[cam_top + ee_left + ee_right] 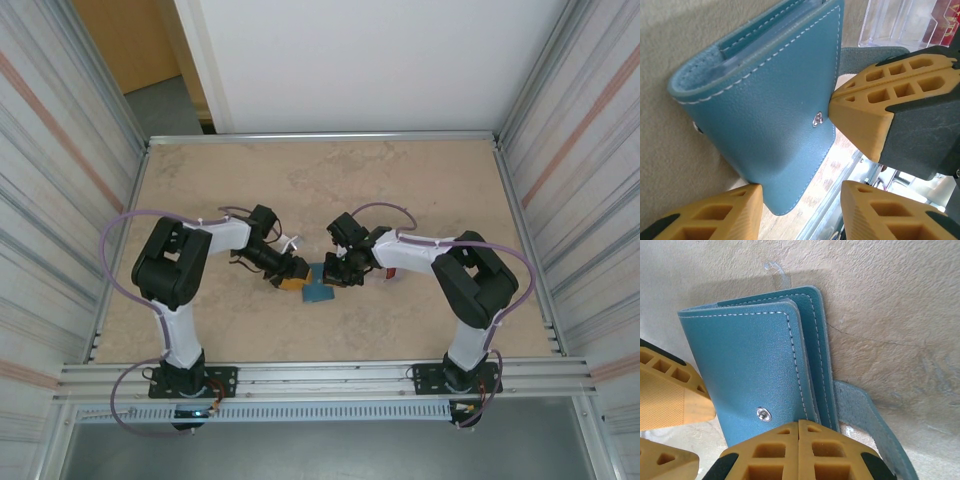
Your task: Put the credit cards into the card holder
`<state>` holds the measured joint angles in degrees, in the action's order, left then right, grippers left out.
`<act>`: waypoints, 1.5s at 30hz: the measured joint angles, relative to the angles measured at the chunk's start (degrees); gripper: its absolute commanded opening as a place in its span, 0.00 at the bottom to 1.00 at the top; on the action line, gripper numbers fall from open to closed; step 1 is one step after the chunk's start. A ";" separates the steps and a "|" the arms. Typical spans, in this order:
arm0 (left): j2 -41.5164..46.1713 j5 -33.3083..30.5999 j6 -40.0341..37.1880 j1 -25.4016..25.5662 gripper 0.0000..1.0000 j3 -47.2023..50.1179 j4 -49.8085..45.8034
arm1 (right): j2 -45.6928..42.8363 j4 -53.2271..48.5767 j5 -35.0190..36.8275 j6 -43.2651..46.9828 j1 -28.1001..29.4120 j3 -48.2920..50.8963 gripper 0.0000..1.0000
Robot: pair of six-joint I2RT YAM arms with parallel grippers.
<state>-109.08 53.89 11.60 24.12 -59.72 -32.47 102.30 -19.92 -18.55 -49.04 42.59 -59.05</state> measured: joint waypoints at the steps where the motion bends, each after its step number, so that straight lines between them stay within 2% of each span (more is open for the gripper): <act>1: 0.00 0.00 -0.04 0.00 0.47 0.00 -0.09 | 0.00 0.20 -0.31 0.00 -0.15 0.09 0.00; 13: 0.22 -2.64 -1.33 0.07 0.50 0.00 -1.40 | 0.02 0.96 -1.92 0.02 -1.01 0.68 0.00; 16: 0.09 -2.60 -1.36 0.07 0.43 -0.02 -1.22 | 0.02 1.20 -2.23 0.02 -1.11 0.79 0.00; 23: -2.16 -1.36 -1.92 0.00 0.40 -1.88 -2.45 | 0.04 1.70 -2.78 0.02 -1.38 1.09 0.00; 28: -2.69 -0.44 -1.88 0.02 0.32 -1.88 -1.33 | 0.04 1.70 -2.75 0.02 -1.38 1.09 0.00; 34: -2.91 1.14 -1.97 0.13 0.28 -1.90 -0.24 | 0.04 1.68 -2.75 0.02 -1.42 1.09 0.00; 42: -2.64 1.31 -2.54 0.11 0.10 -1.90 -0.24 | 0.04 1.68 -2.73 0.02 -1.42 1.09 0.00; 45: -2.10 1.57 -2.78 0.17 0.08 -1.88 -0.11 | -0.22 1.53 -2.40 0.02 -1.29 1.09 0.00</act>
<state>-111.18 55.46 8.82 24.29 -61.60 -32.58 102.08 -18.39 -20.95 -49.01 41.30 -57.95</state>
